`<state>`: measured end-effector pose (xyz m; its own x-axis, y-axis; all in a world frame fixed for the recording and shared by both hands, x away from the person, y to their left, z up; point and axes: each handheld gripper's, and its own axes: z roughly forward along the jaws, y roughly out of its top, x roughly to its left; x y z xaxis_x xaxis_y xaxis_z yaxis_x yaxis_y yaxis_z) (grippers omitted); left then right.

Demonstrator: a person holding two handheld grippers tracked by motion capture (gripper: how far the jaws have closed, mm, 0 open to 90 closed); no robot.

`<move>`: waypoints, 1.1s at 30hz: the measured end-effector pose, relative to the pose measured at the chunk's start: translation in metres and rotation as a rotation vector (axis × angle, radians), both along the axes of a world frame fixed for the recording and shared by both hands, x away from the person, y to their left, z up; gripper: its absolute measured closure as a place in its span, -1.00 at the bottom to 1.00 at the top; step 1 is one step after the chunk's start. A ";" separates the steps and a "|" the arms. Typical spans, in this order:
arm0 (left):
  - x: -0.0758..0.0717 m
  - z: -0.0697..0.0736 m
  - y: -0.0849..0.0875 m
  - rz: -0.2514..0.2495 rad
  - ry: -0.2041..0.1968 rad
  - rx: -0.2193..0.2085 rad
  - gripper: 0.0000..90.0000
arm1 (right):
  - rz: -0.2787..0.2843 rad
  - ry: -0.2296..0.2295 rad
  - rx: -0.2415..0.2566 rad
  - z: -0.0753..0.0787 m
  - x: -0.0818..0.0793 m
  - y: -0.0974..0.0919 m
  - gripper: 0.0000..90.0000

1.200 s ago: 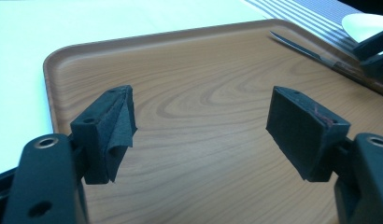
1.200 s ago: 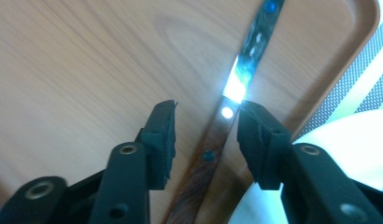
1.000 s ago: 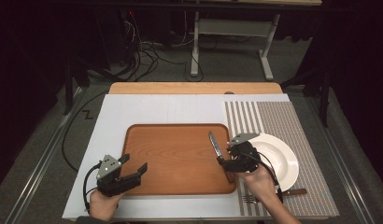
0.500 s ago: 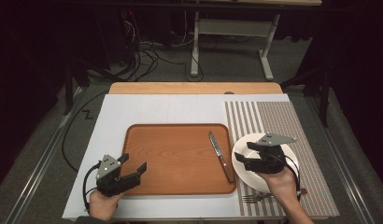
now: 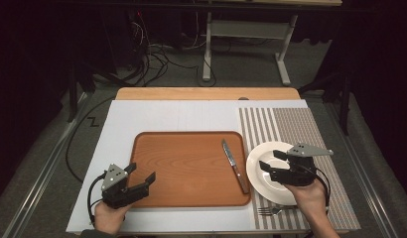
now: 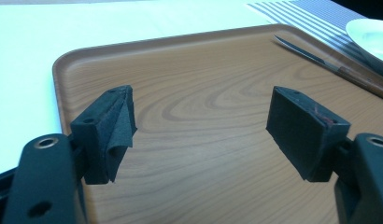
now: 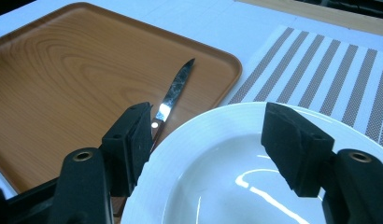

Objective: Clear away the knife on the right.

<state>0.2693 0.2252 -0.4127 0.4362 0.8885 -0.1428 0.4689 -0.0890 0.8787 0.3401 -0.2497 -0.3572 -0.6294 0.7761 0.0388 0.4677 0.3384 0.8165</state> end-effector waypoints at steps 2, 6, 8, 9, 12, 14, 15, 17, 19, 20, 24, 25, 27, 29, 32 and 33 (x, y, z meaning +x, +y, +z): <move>0.000 0.000 0.000 0.002 -0.002 0.000 -0.45 | -0.003 -0.009 0.002 0.000 -0.001 -0.002 -0.26; 0.000 0.000 0.000 0.004 -0.004 0.001 -0.45 | -0.007 -0.025 0.016 0.000 -0.003 -0.008 -0.30; -0.001 0.001 0.001 0.009 -0.015 -0.006 -0.44 | 0.003 -0.025 0.023 0.000 -0.004 -0.011 -0.30; -0.002 0.001 0.001 0.011 -0.019 -0.010 -0.44 | 0.004 -0.032 0.020 -0.001 -0.004 -0.012 -0.31; -0.002 0.002 0.002 0.013 -0.021 -0.011 -0.44 | -0.004 -0.026 0.040 -0.002 -0.005 -0.017 -0.31; -0.002 0.002 0.002 0.011 -0.023 -0.012 -0.44 | -0.012 -0.031 0.044 -0.003 -0.007 -0.020 -0.31; -0.002 0.002 0.002 0.011 -0.022 -0.012 -0.44 | -0.014 -0.033 0.047 -0.003 -0.007 -0.022 -0.31; -0.002 0.002 0.002 0.010 -0.021 -0.013 -0.44 | -0.017 -0.034 0.048 -0.003 -0.008 -0.024 -0.32; -0.002 0.002 0.002 0.009 -0.022 -0.013 -0.44 | -0.013 -0.035 0.054 -0.003 -0.009 -0.027 -0.32; -0.002 0.002 0.002 0.009 -0.022 -0.013 -0.44 | -0.013 -0.034 0.057 -0.004 -0.009 -0.028 -0.32; -0.002 0.002 0.002 0.009 -0.022 -0.015 -0.44 | -0.017 -0.041 0.070 -0.004 -0.012 -0.034 -0.32; -0.002 0.002 0.002 0.009 -0.022 -0.015 -0.44 | -0.018 -0.043 0.073 -0.004 -0.013 -0.035 -0.32; -0.002 0.002 0.002 0.010 -0.023 -0.015 -0.44 | -0.020 -0.046 0.077 -0.004 -0.015 -0.038 -0.33; -0.002 0.002 0.002 0.010 -0.024 -0.016 -0.44 | -0.022 -0.051 0.081 -0.005 -0.017 -0.041 -0.33; -0.003 0.002 0.002 0.008 -0.024 -0.014 -0.44 | -0.027 -0.055 0.087 -0.006 -0.020 -0.045 -0.33; -0.003 0.002 0.002 0.008 -0.024 -0.015 -0.44 | -0.029 -0.058 0.090 -0.007 -0.021 -0.047 -0.33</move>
